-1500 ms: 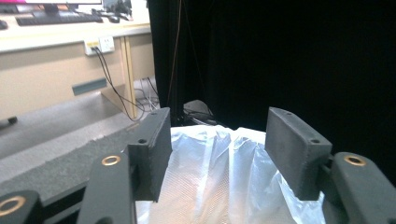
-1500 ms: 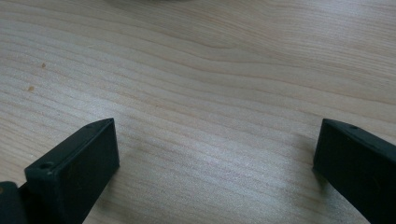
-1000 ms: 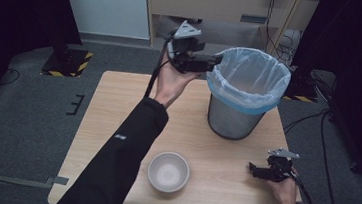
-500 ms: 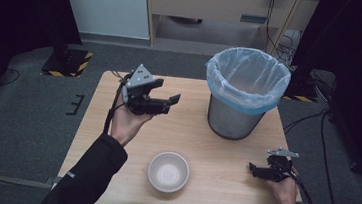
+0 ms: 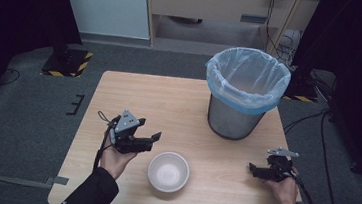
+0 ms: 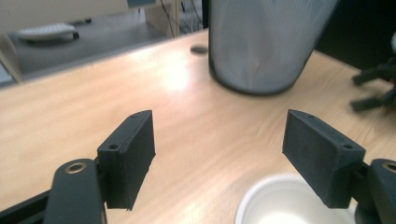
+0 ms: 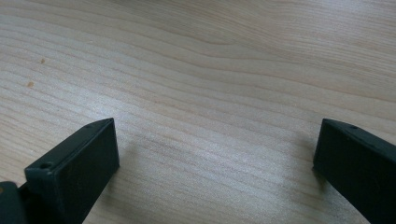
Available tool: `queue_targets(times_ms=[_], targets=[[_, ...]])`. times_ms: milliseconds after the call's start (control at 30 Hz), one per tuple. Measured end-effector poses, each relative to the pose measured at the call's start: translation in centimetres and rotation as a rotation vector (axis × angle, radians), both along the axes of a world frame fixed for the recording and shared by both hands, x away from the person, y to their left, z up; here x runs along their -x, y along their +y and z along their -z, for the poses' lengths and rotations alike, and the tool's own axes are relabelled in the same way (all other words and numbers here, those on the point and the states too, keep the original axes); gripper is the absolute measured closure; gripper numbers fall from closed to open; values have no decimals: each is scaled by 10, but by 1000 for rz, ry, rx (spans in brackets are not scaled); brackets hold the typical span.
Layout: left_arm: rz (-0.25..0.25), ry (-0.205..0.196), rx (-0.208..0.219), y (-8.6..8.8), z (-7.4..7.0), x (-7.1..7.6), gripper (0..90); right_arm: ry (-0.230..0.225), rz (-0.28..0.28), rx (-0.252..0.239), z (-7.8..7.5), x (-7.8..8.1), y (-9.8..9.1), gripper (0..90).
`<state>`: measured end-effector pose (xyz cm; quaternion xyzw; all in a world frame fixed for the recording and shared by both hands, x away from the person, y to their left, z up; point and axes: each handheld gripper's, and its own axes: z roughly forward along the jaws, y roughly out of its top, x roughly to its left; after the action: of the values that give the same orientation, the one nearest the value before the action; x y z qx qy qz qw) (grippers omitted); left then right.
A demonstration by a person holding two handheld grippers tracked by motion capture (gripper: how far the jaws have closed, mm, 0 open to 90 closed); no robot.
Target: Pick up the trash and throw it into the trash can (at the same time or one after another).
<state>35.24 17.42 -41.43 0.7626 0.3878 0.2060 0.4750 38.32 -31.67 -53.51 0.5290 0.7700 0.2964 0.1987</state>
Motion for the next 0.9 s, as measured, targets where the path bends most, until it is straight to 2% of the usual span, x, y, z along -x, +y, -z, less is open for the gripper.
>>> queue_targets(times_ms=[267, 400, 467, 567, 667, 900], targets=[[-19, 93, 32, 7, 39, 8, 247, 7, 7, 2, 0, 0, 1, 3], [-30, 149, 11, 6, 56, 6, 259, 9, 9, 3, -1, 0, 1, 3], [-37, 180, 18, 5, 63, 5, 292, 12, 11, 3, -1, -1, 1, 3], [-36, 213, 0, 1, 70, 3, 318, 14, 13, 2, -1, -1, 2, 3], [-18, 247, 6, -3, 75, 3, 351, 16, 15, 3, -1, -1, 2, 3], [21, 316, -33, -13, 85, 2, 438, 19, 17, 4, -1, -1, 2, 3]])
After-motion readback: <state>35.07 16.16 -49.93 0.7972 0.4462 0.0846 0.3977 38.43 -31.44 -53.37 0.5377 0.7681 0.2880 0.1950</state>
